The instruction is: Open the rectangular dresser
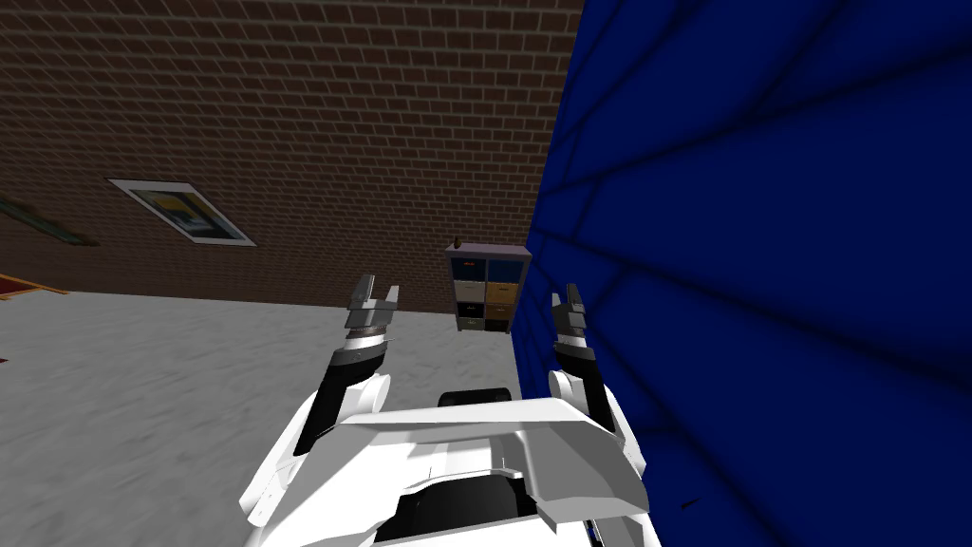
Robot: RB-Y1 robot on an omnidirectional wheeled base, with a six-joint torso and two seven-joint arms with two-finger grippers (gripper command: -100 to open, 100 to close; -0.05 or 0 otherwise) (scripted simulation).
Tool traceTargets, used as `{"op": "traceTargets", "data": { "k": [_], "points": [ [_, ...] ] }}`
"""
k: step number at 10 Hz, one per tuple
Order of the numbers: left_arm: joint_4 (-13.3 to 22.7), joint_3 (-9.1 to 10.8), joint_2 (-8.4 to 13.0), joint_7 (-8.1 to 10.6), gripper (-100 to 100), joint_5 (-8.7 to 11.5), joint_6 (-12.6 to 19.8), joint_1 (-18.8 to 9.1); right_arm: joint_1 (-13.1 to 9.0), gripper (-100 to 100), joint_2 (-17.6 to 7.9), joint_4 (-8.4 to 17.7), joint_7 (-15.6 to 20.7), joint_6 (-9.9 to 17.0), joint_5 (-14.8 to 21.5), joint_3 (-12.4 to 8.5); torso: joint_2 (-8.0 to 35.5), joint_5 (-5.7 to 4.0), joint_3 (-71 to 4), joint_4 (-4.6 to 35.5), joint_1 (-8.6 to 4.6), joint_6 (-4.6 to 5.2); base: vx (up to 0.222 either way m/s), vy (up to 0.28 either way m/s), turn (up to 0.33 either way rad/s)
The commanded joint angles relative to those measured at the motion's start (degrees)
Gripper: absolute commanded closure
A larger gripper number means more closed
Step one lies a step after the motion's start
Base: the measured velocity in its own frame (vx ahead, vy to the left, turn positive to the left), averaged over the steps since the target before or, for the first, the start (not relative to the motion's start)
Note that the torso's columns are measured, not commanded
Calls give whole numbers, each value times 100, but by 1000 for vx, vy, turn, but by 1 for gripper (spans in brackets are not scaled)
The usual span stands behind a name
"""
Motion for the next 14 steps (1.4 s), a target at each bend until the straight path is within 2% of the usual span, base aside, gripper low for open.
{"op": "traceTargets", "data": {
  "k": [1,9,10,11,14],
  "points": [
    [0,0,0,0,0,0,0,0,0,0,0,0,0,0,0,0,232,0,-467,235,0,0,0,0,0],
    [-2,0,0,0,0,0,-1,0,0,0,0,-2,0,-1,0,0,3539,0,-7073,3537,0,0,0,0,0],
    [-2,0,0,0,0,0,-1,0,-74,-100,-215,37,118,38,54,0,3962,0,-7919,3960,0,0,10,3,10],
    [0,0,0,0,0,0,0,0,-151,-100,-358,74,237,77,107,0,4153,0,-8315,4149,0,-1,17,3,20],
    [1,0,0,0,0,0,0,1,-522,-100,-711,240,741,264,361,-4,4223,0,-8458,4225,1,0,22,6,26]
  ]
}}
